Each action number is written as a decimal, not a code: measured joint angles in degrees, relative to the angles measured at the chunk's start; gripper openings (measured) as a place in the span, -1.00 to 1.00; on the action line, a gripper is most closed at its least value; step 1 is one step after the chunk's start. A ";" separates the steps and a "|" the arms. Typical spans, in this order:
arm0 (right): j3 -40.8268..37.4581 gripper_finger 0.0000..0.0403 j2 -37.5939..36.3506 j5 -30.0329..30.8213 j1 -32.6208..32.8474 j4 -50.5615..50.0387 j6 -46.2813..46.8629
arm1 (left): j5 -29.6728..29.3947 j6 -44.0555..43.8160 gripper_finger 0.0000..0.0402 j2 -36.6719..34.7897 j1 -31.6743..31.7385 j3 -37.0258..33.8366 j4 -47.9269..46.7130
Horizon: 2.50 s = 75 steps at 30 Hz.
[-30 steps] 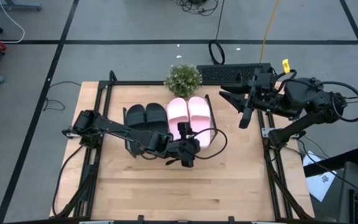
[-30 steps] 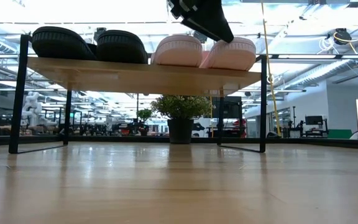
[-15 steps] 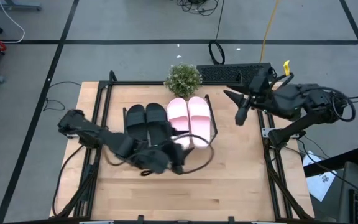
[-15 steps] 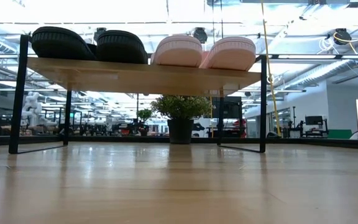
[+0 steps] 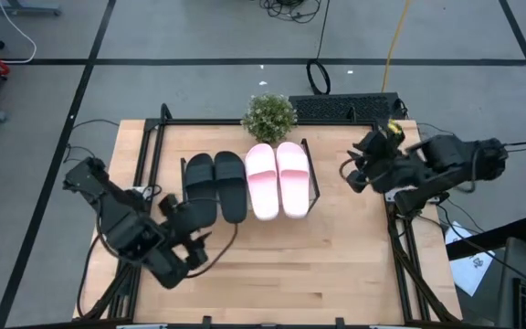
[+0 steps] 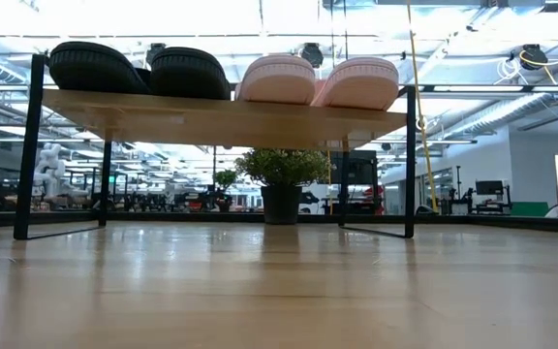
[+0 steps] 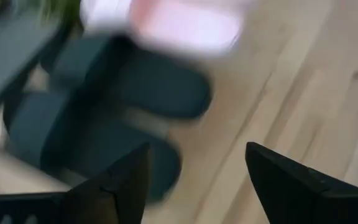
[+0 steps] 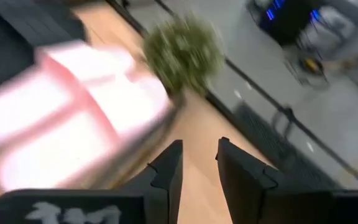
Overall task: Pick and place slides into the shelf
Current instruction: Return to Home Position
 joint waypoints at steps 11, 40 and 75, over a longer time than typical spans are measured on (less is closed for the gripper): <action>-34.75 -0.56 -13.68 -3.18 0.00 7.25 18.46 | 10.63 -26.81 0.06 1.17 -10.46 -7.28 -0.36; -78.21 -0.56 -22.97 -15.19 -18.70 74.33 7.37 | 22.74 -64.83 0.06 0.97 -20.35 -32.02 5.28; -86.24 -0.56 -7.36 -27.11 -17.94 112.90 11.48 | 42.54 -68.90 0.06 0.95 -28.88 -33.35 10.91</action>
